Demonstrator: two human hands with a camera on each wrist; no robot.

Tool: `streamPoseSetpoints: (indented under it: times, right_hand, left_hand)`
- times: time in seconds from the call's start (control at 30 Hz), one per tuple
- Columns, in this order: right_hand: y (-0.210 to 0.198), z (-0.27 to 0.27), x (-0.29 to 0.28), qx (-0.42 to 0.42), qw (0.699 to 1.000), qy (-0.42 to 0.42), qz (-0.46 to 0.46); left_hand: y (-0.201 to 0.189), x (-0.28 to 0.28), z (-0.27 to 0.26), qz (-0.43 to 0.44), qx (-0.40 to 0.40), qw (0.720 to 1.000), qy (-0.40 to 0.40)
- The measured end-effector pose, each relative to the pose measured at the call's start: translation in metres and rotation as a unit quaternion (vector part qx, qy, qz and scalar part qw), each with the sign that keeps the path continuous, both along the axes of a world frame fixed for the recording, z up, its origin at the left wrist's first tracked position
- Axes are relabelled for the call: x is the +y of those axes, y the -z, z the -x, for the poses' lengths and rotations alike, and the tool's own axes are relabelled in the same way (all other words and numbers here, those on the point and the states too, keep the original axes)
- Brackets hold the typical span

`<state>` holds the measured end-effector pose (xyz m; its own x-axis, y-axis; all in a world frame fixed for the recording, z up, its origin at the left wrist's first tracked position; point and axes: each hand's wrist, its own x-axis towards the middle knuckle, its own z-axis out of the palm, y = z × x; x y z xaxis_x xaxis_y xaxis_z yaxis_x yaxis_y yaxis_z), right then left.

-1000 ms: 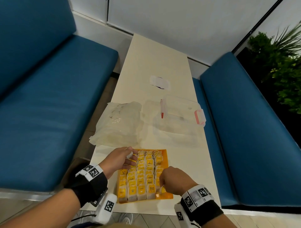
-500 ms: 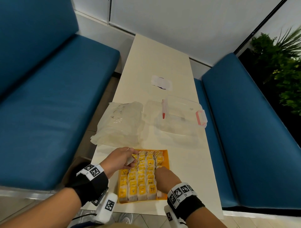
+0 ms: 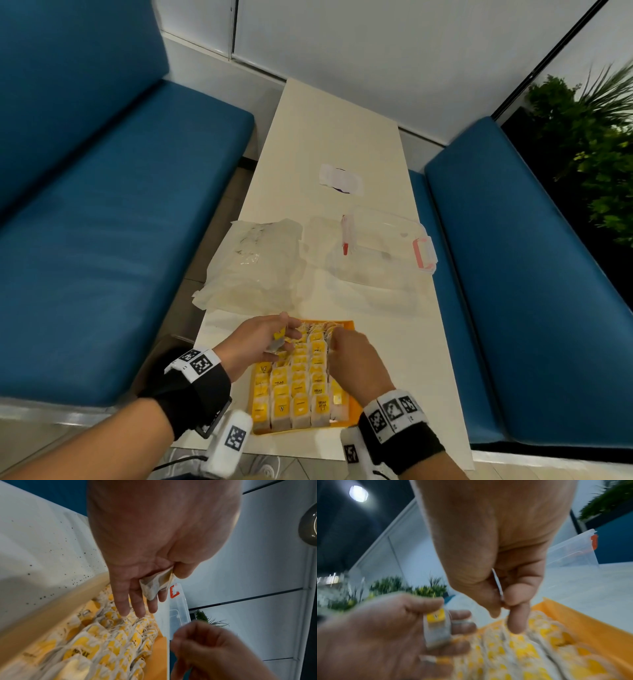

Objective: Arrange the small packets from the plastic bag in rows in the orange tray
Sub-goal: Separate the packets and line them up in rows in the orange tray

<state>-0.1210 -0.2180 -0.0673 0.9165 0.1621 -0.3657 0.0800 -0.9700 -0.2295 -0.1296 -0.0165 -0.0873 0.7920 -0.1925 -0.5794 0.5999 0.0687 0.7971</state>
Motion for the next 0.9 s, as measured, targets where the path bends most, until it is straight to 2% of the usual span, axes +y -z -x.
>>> streamPoseSetpoints:
  times: [0.1, 0.17, 0.33, 0.43, 0.53, 0.63, 0.77, 0.9]
  right_hand:
    - [-0.024, -0.007, 0.016, -0.004, 0.979, 0.061, -0.196]
    - [-0.029, -0.011, 0.025, -0.011, 0.965, 0.060, -0.257]
    - [-0.026, -0.014, 0.035, -0.004, 0.956, 0.023, -0.293]
    - [-0.025, -0.012, 0.041, -0.031, 0.956, 0.001, -0.293]
    - [-0.022, -0.016, 0.038, -0.073, 0.947, 0.018, -0.312]
    - [-0.025, -0.020, 0.032, -0.079, 0.942, 0.048, -0.323]
    - [-0.029, -0.025, 0.025, -0.046, 0.940, 0.070, -0.331]
    - [-0.037, -0.024, 0.024, -0.030, 0.957, 0.033, -0.288]
  left_hand:
    - [-0.002, -0.006, -0.001, 0.027, 0.008, 1.000, -0.008]
    - [-0.005, -0.010, -0.002, 0.052, 0.017, 0.998, -0.008]
    - [-0.010, -0.015, -0.002, 0.095, 0.016, 0.995, 0.011]
    - [-0.012, -0.015, -0.004, 0.107, 0.008, 0.994, 0.030]
    - [-0.009, -0.008, -0.004, 0.124, -0.020, 0.989, 0.079]
    - [-0.003, -0.002, -0.002, 0.075, -0.085, 0.988, 0.105]
    - [0.001, -0.005, -0.001, 0.015, -0.129, 0.989, 0.073]
    - [0.000, -0.007, -0.003, -0.030, -0.157, 0.983, 0.095]
